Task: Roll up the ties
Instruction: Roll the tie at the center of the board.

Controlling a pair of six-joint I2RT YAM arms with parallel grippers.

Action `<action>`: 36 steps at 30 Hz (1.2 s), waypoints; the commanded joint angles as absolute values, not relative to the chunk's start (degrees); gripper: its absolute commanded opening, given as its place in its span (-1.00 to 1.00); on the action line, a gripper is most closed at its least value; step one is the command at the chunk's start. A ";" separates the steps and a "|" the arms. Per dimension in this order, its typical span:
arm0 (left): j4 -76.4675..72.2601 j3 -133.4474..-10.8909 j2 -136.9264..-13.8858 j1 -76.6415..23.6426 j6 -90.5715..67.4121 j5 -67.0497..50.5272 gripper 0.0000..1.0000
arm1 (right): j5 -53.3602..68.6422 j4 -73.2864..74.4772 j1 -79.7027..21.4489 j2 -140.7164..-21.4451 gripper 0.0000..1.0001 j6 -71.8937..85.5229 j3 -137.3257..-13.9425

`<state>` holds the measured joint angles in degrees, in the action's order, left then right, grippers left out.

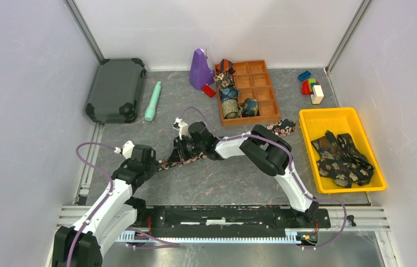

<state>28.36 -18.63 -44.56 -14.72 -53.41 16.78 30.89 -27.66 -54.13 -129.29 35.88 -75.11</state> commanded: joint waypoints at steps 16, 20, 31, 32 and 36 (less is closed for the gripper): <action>20.91 -13.36 -42.47 -14.41 -59.09 16.04 -0.38 | 30.52 -26.98 -54.05 -131.75 -0.54 34.36 -75.37; 21.70 -13.63 -41.00 -14.39 -58.54 16.36 -0.60 | 30.84 -26.64 -54.05 -131.57 -0.54 34.56 -76.24; 25.83 -17.60 -41.65 -14.41 -55.85 18.31 -0.95 | 31.69 -24.88 -54.18 -126.22 -0.46 34.94 -79.10; 26.37 -18.02 -41.52 -14.41 -55.46 18.72 -0.96 | 31.66 -24.88 -54.21 -125.61 -0.45 34.95 -79.15; 27.40 -19.07 -41.53 -14.39 -54.29 19.28 -0.95 | 31.31 -24.79 -54.90 -124.22 -0.45 34.93 -79.49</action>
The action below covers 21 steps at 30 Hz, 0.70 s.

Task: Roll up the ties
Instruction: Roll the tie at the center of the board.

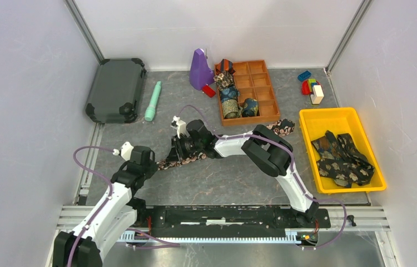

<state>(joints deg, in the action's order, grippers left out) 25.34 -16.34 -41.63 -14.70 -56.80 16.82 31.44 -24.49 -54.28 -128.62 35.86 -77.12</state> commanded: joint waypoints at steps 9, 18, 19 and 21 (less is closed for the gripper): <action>29.85 -20.86 -40.38 -14.46 -51.91 20.13 -0.95 | 30.18 -23.82 -56.71 -126.96 -0.48 35.18 -81.35; 32.17 -23.08 -39.40 -14.43 -50.33 20.07 -0.96 | 29.46 -21.68 -58.08 -131.15 -0.50 35.14 -84.69; 32.54 -23.41 -39.33 -14.48 -50.21 20.04 -0.95 | 29.45 -21.25 -58.22 -131.21 -0.50 35.08 -85.03; 33.16 -24.11 -38.84 -14.47 -49.93 20.17 -0.96 | 29.47 -20.48 -58.31 -131.30 -0.51 34.84 -85.63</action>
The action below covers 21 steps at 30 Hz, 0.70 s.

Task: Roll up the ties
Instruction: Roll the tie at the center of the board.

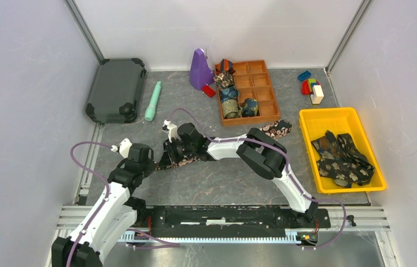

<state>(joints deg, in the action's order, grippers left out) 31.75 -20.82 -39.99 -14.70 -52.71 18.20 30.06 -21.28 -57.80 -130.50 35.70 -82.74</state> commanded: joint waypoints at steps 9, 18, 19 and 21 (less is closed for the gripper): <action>35.48 -27.56 -39.86 -14.50 -48.87 19.69 -0.96 | 28.54 -17.81 -58.35 -130.00 -0.51 33.01 -86.73; 36.31 -28.47 -40.24 -14.50 -48.60 20.21 -0.95 | 27.33 -17.86 -58.38 -128.72 -0.51 32.84 -84.56; 36.38 -28.50 -40.30 -14.50 -48.56 20.37 -0.96 | 27.34 -17.88 -58.42 -128.60 -0.52 32.92 -84.42; 36.79 -28.71 -40.58 -14.50 -48.60 21.17 -0.96 | 27.20 -17.87 -58.44 -128.18 -0.52 32.86 -83.94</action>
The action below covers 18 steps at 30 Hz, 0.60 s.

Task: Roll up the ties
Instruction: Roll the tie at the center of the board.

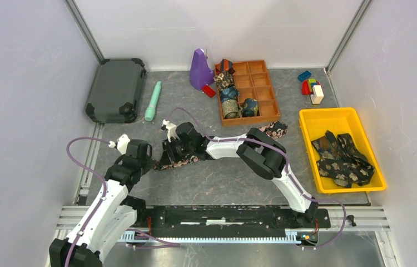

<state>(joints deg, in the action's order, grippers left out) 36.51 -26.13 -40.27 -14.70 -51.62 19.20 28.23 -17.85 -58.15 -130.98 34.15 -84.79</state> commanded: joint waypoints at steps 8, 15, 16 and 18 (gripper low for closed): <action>37.45 -28.47 -40.76 -14.50 -49.37 23.72 -0.96 | 24.76 -18.17 -58.45 -123.41 -0.49 32.42 -80.08; 37.46 -28.21 -41.02 -14.50 -49.82 24.65 -0.96 | 25.62 -19.04 -59.60 -122.64 -0.47 33.17 -79.96; 37.46 -28.21 -40.98 -14.50 -49.83 24.72 -0.96 | 25.83 -19.20 -59.82 -123.01 -0.47 33.41 -80.19; 37.50 -28.30 -40.87 -14.46 -49.83 24.73 -0.96 | 26.15 -19.61 -60.18 -123.88 -0.47 33.94 -80.82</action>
<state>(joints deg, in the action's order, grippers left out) 37.65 -26.68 -41.06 -14.70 -51.07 22.48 25.61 -17.21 -58.94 -125.40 33.58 -79.85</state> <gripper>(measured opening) 0.055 0.265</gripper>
